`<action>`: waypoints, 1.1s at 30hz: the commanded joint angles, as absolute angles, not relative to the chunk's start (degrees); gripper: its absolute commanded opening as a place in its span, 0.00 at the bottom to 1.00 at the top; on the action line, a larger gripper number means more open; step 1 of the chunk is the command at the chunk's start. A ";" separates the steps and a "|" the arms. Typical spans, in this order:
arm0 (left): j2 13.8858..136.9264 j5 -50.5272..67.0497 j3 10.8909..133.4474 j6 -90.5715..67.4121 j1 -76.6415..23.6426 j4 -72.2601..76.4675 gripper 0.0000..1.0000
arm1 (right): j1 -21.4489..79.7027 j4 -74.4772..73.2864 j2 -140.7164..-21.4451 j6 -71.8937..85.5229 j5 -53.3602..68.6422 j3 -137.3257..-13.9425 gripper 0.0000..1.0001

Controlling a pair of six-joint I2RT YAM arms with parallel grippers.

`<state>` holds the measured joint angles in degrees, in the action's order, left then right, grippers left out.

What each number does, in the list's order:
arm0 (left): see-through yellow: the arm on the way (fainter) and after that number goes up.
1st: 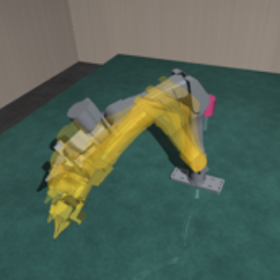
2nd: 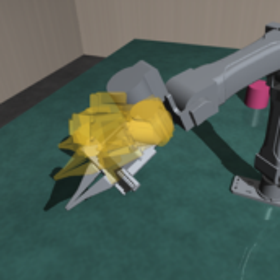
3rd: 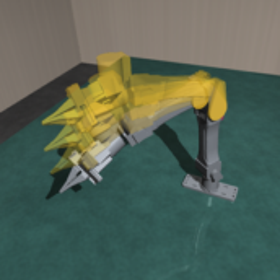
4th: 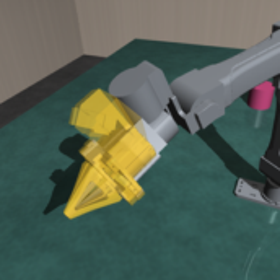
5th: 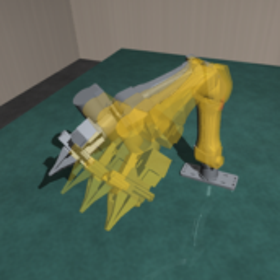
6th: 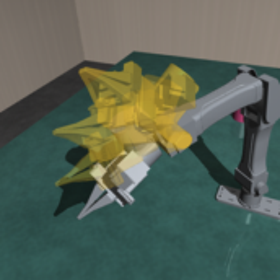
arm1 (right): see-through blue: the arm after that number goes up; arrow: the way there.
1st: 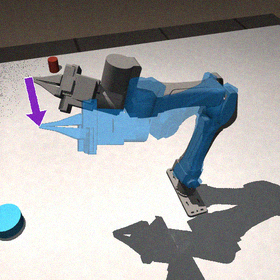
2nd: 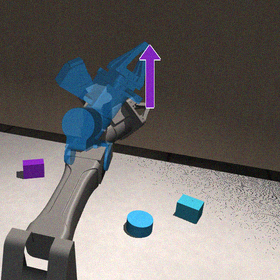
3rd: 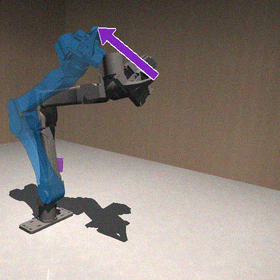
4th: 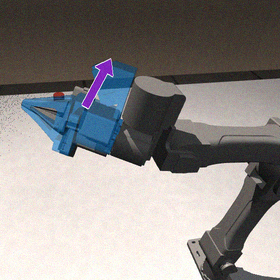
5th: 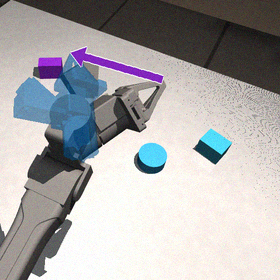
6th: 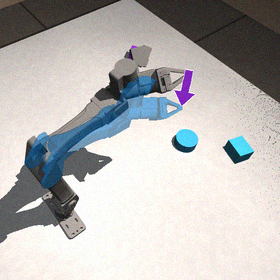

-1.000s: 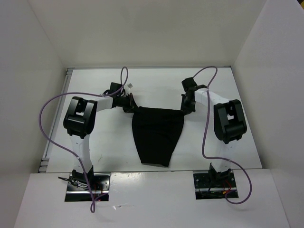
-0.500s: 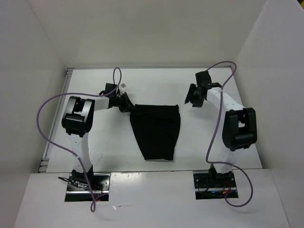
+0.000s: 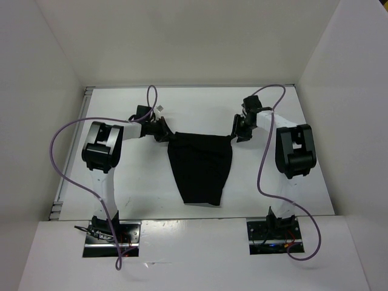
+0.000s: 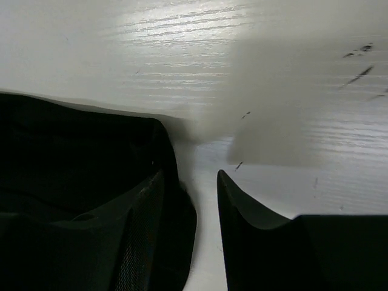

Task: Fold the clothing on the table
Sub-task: Flatten the skirt out

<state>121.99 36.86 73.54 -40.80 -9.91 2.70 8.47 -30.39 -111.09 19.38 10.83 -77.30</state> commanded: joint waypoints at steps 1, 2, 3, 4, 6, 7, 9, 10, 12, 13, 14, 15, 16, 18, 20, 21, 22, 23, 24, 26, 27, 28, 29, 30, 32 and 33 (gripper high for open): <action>123.84 36.91 75.05 -39.55 -9.40 3.16 0.00 | 8.26 -27.69 -111.36 16.00 15.99 -78.67 0.46; 124.45 36.91 75.06 -39.55 -8.80 3.16 0.00 | 8.96 -27.69 -112.31 16.00 16.52 -78.66 0.46; 124.45 36.91 75.06 -39.55 -8.79 3.16 0.00 | 9.57 -26.99 -112.85 15.47 17.83 -78.66 0.46; 124.45 36.91 75.06 -39.55 -8.79 3.16 0.00 | 9.58 -26.98 -113.90 15.47 18.71 -78.66 0.46; 124.45 37.52 75.59 -39.55 -8.79 3.16 0.00 | 9.58 -26.19 -115.30 15.47 22.65 -78.66 0.44; 125.06 37.53 75.59 -39.55 -8.79 3.16 0.00 | 10.10 -26.19 -116.79 15.47 23.89 -78.66 0.42; 125.68 37.53 75.59 -39.55 -8.79 3.86 0.00 | 10.11 -25.58 -117.42 15.47 25.40 -79.28 0.17; 125.68 38.23 75.59 -39.55 -8.79 3.87 0.00 | 10.11 -25.58 -118.03 15.47 24.44 -79.97 0.08; 125.68 40.07 76.20 -40.07 -8.79 5.18 0.00 | 10.63 -24.88 -115.76 16.00 20.77 -81.12 0.00; 125.68 43.12 77.33 -40.08 -8.79 5.79 0.00 | 10.63 -24.87 -114.27 16.00 19.35 -81.65 0.00; 125.07 45.07 79.17 -41.73 -8.18 5.80 0.00 | 10.63 -25.57 -110.78 16.00 18.12 -82.61 0.00; 122.89 46.83 80.41 -42.27 -8.17 6.41 0.00 | 10.63 -26.62 -108.92 16.00 15.84 -85.49 0.00; 121.31 48.24 81.72 -42.28 -8.17 6.42 0.00 | 10.63 -27.94 -107.07 16.00 14.86 -87.34 0.00; 115.62 49.92 86.71 -42.80 -8.17 5.02 0.00 | 10.63 -31.80 -101.62 15.47 13.54 -92.52 0.00; 111.55 50.45 90.07 -41.41 -7.65 2.64 0.01 | 10.63 -34.09 -96.10 15.47 12.83 -95.26 0.00; 107.62 50.45 91.48 -40.87 -7.65 2.03 0.01 | 10.63 -34.10 -94.32 14.95 12.83 -97.19 0.00; 105.75 49.58 93.23 -40.35 -7.04 1.33 0.01 | 10.63 -34.62 -92.65 14.94 12.83 -97.90 0.00; 103.99 49.05 93.25 -40.34 -7.03 1.32 0.01 | 10.63 -34.63 -90.98 14.94 12.83 -97.91 0.00; 100.76 47.65 93.25 -39.82 -6.34 1.32 0.01 | 10.63 -34.63 -88.36 14.42 13.44 -98.43 0.00; 96.97 45.36 89.94 -38.77 -6.33 1.32 0.01 | 10.63 -35.41 -86.93 14.41 15.80 -97.57 0.00; 96.07 44.39 88.17 -38.76 -6.33 1.32 0.01 | 10.63 -35.42 -85.79 13.80 16.60 -96.43 0.00; 95.28 44.38 86.24 -39.28 -6.33 2.01 0.01 | 10.63 -35.42 -85.17 13.80 17.92 -95.11 0.00; 93.27 45.34 84.05 -39.90 -6.33 3.24 0.01 | 10.63 -35.42 -84.47 13.80 18.63 -93.53 0.00; 91.95 47.27 78.98 -41.90 -6.33 4.82 0.01 | 10.63 -36.03 -82.37 14.32 19.15 -90.73 0.00; 86.78 47.29 74.73 -42.45 -6.33 6.94 0.01 | 11.25 -36.04 -78.86 14.33 19.16 -85.90 0.00; 84.83 47.29 73.05 -42.45 -6.33 6.94 0.01 | 11.77 -36.64 -76.84 14.33 19.16 -84.56 0.00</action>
<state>85.41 46.09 79.61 -41.25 -6.61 7.44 11.07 -32.25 -77.36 15.07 18.26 -90.70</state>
